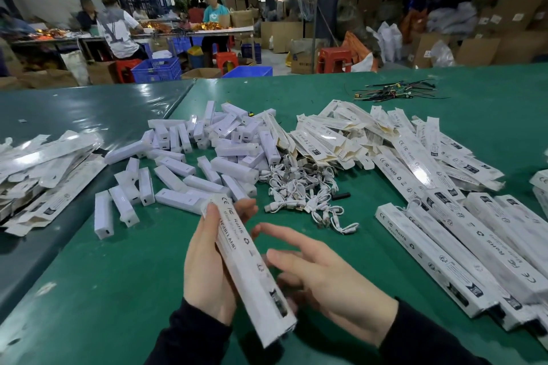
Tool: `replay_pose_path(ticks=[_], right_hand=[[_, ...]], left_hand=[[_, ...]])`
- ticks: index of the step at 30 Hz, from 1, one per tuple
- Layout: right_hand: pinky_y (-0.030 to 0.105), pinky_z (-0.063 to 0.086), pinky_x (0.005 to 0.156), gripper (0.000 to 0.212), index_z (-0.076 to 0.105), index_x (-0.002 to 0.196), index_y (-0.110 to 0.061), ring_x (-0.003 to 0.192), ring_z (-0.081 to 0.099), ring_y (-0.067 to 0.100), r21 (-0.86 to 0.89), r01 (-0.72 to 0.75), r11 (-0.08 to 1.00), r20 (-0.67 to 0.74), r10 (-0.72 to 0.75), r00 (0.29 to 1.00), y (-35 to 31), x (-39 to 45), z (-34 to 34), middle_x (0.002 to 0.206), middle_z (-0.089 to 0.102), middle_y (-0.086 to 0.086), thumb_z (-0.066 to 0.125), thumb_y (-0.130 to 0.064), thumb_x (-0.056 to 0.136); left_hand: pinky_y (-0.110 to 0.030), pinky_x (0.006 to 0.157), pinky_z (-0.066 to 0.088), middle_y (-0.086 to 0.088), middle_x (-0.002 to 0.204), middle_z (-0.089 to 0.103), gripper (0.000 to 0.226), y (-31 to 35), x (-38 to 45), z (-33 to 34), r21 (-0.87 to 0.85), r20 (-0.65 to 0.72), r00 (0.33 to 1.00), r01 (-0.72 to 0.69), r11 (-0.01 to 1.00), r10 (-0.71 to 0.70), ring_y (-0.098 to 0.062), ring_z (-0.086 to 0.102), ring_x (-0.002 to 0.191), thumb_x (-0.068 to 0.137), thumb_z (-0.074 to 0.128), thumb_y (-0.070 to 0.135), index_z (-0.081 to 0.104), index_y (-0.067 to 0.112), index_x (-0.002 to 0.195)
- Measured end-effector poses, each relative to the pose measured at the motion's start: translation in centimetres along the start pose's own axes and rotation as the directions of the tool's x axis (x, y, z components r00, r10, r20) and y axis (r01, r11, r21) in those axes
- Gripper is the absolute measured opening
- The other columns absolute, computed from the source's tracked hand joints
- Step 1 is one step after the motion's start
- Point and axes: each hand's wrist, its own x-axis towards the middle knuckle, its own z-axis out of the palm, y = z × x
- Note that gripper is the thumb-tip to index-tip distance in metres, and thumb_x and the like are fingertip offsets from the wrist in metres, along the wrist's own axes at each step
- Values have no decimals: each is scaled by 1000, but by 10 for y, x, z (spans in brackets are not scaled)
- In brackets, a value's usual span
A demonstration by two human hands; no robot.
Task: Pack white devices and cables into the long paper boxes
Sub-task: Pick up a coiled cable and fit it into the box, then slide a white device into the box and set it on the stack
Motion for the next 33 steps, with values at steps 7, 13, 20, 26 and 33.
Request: replay_pose_path(ticks=[7, 13, 20, 26, 33], right_hand=[[20, 40, 63, 50, 51, 132, -35, 68, 54, 4, -155, -52, 987, 59, 61, 996, -6, -3, -10, 74, 66, -11, 71, -34, 86], [16, 50, 58, 23, 78, 87, -24, 62, 64, 8, -309, -49, 950, -118, 13, 993, -42, -14, -26, 83, 76, 1, 72, -41, 73], [30, 50, 48, 22, 68, 84, -26, 40, 63, 16, -674, -458, 579, -705, -321, 632, -89, -71, -117, 79, 67, 2, 77, -44, 75], [50, 51, 91, 37, 62, 94, -29, 81, 63, 16, -689, -646, 329, -724, -348, 596, -76, -63, -136, 83, 67, -9, 69, -60, 76], [51, 32, 112, 75, 27, 147, -32, 130, 42, 22, -959, -249, 135, -277, -627, 728, -66, 34, -99, 146, 40, 2, 67, -20, 85]], left_hand=[[-36, 99, 39, 1, 122, 68, 61, -5, -3, 6, 133, 107, 992, -84, 988, 70, -9, 57, 120, 90, 32, 53, 68, 11, 115], [-38, 92, 42, -5, 116, 70, 59, -8, -1, 6, 95, 160, 987, -15, 995, -1, -13, 63, 112, 84, 36, 54, 52, 15, 126], [-47, 97, 43, -10, 112, 71, 45, -7, 1, -2, 159, 176, 984, -14, 987, -15, -22, 61, 113, 88, 39, 47, 52, 16, 116], [-43, 85, 48, -13, 104, 73, 38, -8, 3, -2, 196, 134, 991, -7, 981, -20, -22, 65, 101, 86, 46, 42, 58, 13, 108], [-37, 73, 49, -10, 92, 72, 27, -6, 5, -1, 230, 97, 995, -29, 973, 7, -18, 66, 87, 100, 40, 27, 61, 10, 103]])
